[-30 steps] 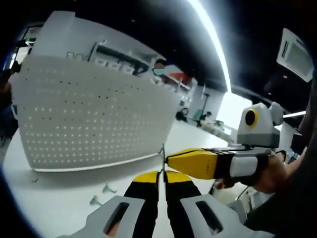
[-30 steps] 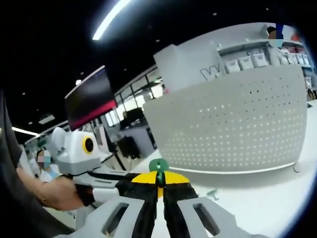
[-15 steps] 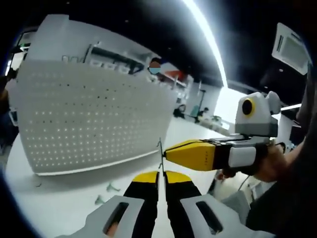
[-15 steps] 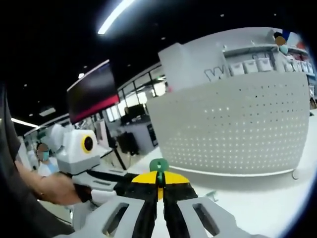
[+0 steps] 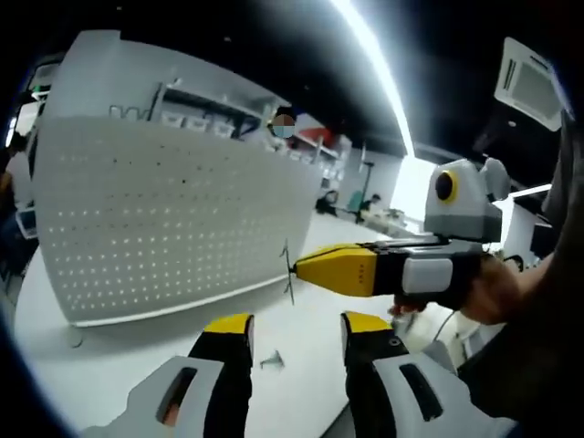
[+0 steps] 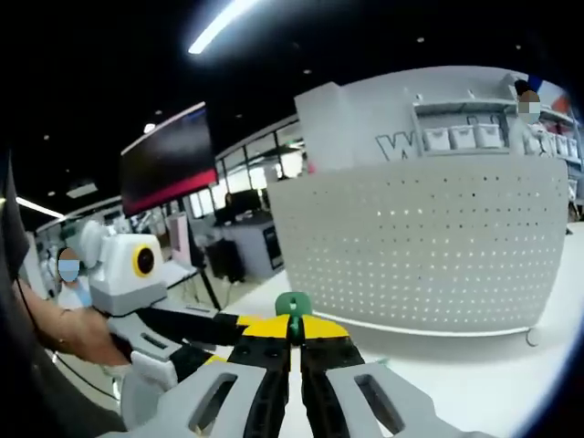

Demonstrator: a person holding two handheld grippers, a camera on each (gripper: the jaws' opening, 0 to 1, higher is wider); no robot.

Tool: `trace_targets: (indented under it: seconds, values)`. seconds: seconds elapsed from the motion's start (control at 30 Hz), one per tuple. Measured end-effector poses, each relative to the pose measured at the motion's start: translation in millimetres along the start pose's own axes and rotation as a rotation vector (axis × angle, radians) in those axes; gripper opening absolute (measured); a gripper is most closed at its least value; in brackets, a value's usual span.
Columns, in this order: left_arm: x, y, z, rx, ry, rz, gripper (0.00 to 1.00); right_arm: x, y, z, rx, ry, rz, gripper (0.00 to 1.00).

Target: Insert the hook assembly into the mounting plate slot until the hook locks in place.

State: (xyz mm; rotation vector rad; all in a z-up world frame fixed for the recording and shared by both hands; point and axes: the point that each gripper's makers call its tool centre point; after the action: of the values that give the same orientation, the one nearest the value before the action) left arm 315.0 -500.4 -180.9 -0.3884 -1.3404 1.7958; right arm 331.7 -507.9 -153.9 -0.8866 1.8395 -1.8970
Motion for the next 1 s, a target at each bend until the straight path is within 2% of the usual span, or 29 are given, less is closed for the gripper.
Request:
trace_targets:
  seconds: [0.4, 0.53, 0.67, 0.77, 1.0]
  values:
    - [6, -1.1, 1.8, -0.021, 0.002, 0.010, 0.67, -6, -0.1, 3, 0.028, 0.015, 0.004, 0.00]
    - [6, -2.5, -2.3, -0.020, -0.019, 0.020, 0.70, -8, -2.1, 7, 0.029, 0.023, 0.012, 0.00]
    - [6, -9.1, -4.0, -0.021, -0.035, 0.052, 0.77, -13, -3.5, 15, 0.042, 0.036, 0.020, 0.00]
    - [6, -9.2, -3.1, -0.003, -0.028, 0.054, 0.76, -17, -5.1, 25, 0.054, 0.067, 0.040, 0.00]
    - [2, -10.0, -9.3, 0.014, -0.052, 0.066, 0.83, -29, -8.1, 44, 0.064, 0.114, 0.071, 0.00]
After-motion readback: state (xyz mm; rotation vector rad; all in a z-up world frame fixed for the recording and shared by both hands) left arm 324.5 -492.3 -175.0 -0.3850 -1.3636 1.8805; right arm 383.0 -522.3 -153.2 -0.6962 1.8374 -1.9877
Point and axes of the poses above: the point that each gripper's makers call its tool centre point, and the gripper's own axes: x roughly backward along the fingers, z roughly to its right, y roughly out of its underside, and after that the axes turned 8 degrees about x, right-handed
